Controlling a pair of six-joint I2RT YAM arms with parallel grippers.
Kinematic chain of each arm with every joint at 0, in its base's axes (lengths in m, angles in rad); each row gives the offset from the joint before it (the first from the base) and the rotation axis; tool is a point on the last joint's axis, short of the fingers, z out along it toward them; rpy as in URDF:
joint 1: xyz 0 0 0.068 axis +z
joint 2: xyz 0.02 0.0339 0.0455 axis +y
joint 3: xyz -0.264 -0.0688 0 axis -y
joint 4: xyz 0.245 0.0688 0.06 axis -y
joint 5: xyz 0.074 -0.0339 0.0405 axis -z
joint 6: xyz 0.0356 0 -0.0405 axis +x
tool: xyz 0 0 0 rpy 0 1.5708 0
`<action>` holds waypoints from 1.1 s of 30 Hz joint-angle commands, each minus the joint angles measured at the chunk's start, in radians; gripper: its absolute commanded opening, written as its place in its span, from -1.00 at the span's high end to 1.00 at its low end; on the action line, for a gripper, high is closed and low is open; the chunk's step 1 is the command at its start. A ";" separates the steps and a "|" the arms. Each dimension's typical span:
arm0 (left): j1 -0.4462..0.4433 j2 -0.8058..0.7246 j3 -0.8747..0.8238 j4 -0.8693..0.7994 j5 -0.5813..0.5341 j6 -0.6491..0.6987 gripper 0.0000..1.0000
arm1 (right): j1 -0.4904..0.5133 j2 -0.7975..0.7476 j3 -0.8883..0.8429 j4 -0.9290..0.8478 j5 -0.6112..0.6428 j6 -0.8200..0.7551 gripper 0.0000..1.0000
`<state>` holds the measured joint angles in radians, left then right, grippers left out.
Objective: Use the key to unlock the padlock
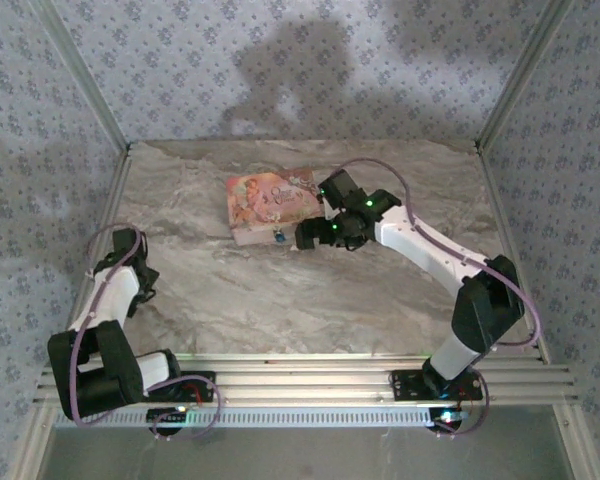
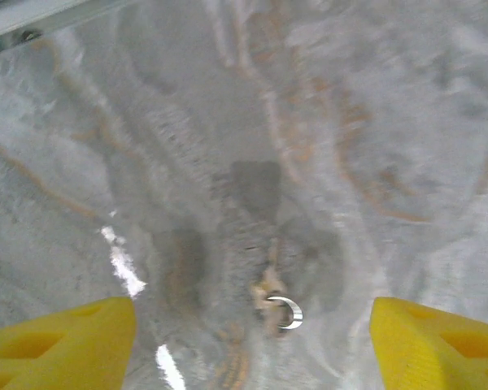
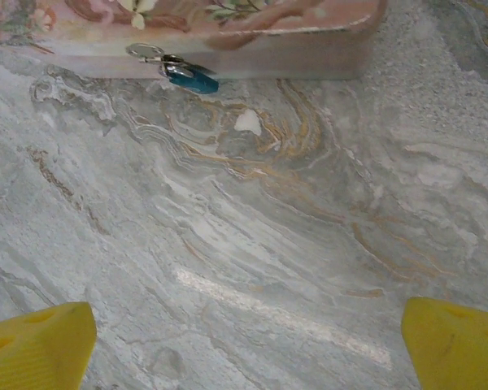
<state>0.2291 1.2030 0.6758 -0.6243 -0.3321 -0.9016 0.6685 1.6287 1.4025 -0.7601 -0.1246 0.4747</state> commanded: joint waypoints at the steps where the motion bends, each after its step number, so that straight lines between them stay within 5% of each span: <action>1: 0.007 0.026 0.089 -0.047 0.075 0.065 -0.53 | 0.025 0.050 0.060 -0.069 0.026 0.048 -0.96; 17: 0.113 0.208 0.103 -0.066 0.378 0.197 -0.08 | 0.104 0.251 0.323 -0.199 0.049 0.070 -0.96; 33: 0.113 0.239 0.061 -0.016 0.253 0.191 -0.27 | 0.114 0.242 0.307 -0.226 0.055 0.054 -0.97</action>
<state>0.3397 1.4384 0.7475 -0.6498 -0.0338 -0.7151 0.7776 1.8854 1.7191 -0.9596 -0.0853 0.5282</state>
